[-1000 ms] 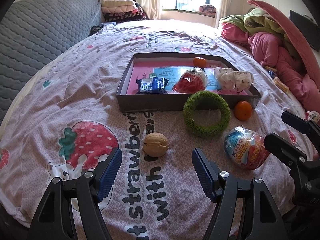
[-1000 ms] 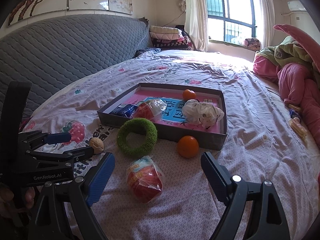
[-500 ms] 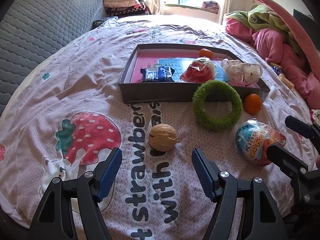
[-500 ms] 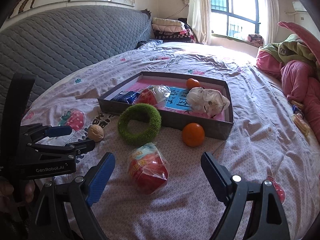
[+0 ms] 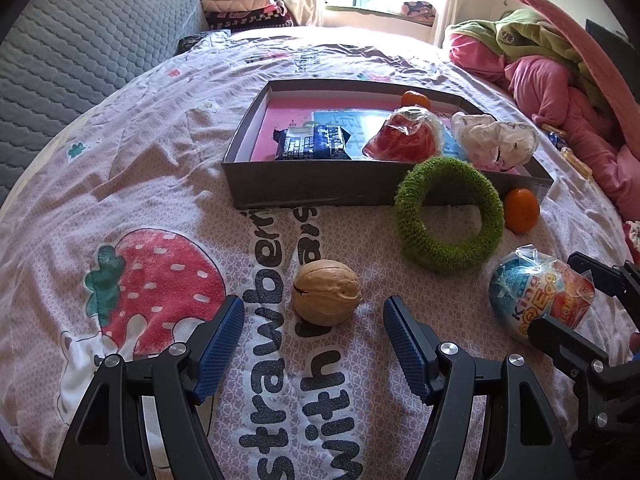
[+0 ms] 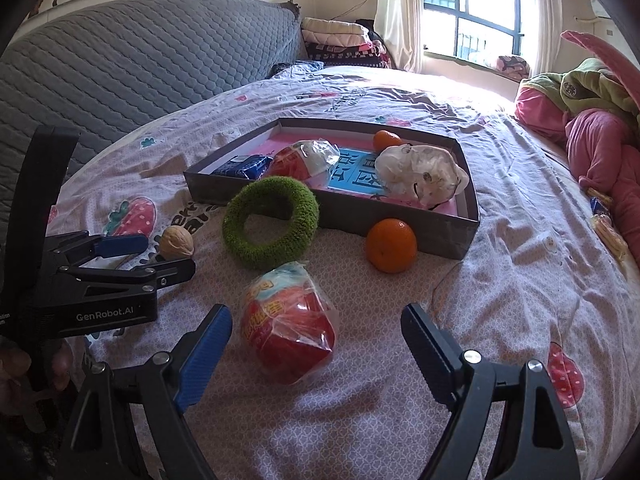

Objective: Organize objects
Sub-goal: 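Grasp the walnut with the left tool while the right tool grasps the blue-and-red egg packet, then lift the walnut with the left tool over the box while the right tool carries the egg packet, then lower the walnut into the box with the left tool while the right tool lowers the egg packet in, then open both tools to release the walnut and the egg packet in the box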

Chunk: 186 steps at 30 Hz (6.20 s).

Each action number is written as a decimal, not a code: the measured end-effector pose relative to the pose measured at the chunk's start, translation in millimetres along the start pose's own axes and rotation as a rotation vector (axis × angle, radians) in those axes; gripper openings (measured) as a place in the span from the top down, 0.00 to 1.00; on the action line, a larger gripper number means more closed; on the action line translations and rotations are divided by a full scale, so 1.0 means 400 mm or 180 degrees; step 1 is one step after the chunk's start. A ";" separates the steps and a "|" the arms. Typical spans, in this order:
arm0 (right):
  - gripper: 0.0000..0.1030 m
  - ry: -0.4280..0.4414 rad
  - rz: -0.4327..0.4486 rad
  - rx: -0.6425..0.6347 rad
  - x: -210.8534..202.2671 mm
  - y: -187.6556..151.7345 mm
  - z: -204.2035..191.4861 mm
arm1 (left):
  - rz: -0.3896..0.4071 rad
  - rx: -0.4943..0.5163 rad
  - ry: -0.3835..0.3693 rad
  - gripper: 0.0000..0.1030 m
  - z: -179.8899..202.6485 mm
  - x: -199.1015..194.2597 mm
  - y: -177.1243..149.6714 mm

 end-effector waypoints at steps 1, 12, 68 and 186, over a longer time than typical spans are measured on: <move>0.22 -0.0003 -0.0005 -0.0020 0.002 -0.001 -0.002 | 0.0002 -0.0015 -0.0015 0.29 0.001 0.003 0.001; 0.49 0.0067 0.0016 -0.0160 0.011 -0.010 -0.025 | 0.0033 0.0045 -0.0100 0.33 0.022 0.012 0.004; 0.50 -0.0307 0.0889 -0.0021 -0.061 0.245 0.114 | 0.0726 -0.0005 -0.0297 0.66 0.079 -0.031 0.293; 0.35 -0.0349 0.0273 0.0402 0.176 0.176 0.226 | 0.0407 -0.0539 -0.0111 0.57 -0.074 0.170 0.225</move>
Point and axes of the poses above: each gripper's, at about its wrist camera, not at the fingertips, and x roughly the way its jaws point, z to its right, y to its top, the point moved 4 cm from there along x, roughly the way its jaws point, and after that the axes turned 15 degrees about z, right-handed, at the moved point
